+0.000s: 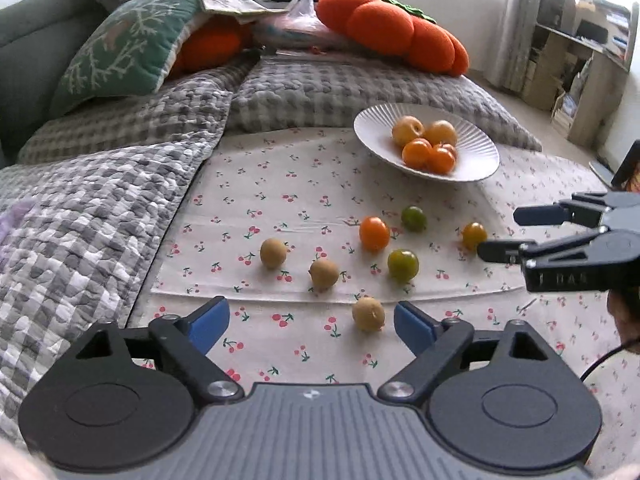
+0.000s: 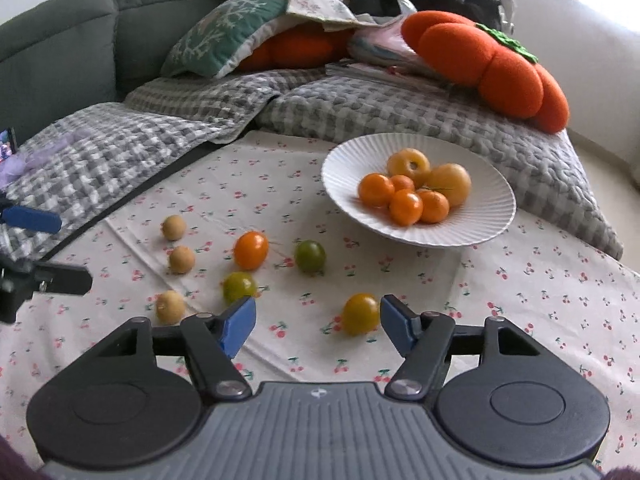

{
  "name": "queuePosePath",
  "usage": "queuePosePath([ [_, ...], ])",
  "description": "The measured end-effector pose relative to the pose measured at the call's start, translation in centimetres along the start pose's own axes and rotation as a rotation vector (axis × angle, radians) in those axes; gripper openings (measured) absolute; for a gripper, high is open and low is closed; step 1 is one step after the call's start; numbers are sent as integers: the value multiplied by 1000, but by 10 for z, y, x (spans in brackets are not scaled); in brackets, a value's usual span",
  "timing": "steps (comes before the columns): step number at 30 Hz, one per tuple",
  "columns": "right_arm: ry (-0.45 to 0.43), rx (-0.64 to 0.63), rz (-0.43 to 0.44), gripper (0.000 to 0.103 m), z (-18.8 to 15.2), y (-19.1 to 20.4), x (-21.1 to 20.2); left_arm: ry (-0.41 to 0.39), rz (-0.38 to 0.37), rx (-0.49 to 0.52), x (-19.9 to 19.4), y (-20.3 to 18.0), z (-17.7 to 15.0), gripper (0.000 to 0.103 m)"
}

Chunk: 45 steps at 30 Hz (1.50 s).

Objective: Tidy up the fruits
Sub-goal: 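Withdraw both open grippers back toward the remaining small tomatoes, then grasp an orange tomato with the left gripper while the right grasps an amber tomato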

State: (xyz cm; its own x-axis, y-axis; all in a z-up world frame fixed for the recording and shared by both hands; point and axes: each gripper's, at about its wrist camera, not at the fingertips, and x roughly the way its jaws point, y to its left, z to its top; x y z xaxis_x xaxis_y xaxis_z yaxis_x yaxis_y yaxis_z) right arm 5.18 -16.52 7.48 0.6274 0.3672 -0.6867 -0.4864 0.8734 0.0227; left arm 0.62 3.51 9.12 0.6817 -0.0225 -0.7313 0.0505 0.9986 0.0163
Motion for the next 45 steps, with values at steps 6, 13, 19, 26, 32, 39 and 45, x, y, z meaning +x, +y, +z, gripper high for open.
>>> queuePosePath([
  [6,-7,-36,-63,58,-1,-5,17,0,-12,-18,22,-4,18,75],
  [13,1,-49,-89,56,7,-6,35,34,-25,11,52,-17,45,70],
  [19,4,-14,-68,48,6,-9,42,71,-44,1,87,-23,61,66],
  [26,37,-64,-103,47,4,-5,52,122,-64,-4,115,-31,64,52],
  [32,84,-36,-81,27,2,-15,61,137,-85,-10,129,-35,66,21],
  [39,65,-38,-47,26,8,-15,52,130,-96,-31,126,-34,69,21],
  [45,55,-33,-32,26,10,-14,47,112,-112,-49,114,-36,73,21],
])
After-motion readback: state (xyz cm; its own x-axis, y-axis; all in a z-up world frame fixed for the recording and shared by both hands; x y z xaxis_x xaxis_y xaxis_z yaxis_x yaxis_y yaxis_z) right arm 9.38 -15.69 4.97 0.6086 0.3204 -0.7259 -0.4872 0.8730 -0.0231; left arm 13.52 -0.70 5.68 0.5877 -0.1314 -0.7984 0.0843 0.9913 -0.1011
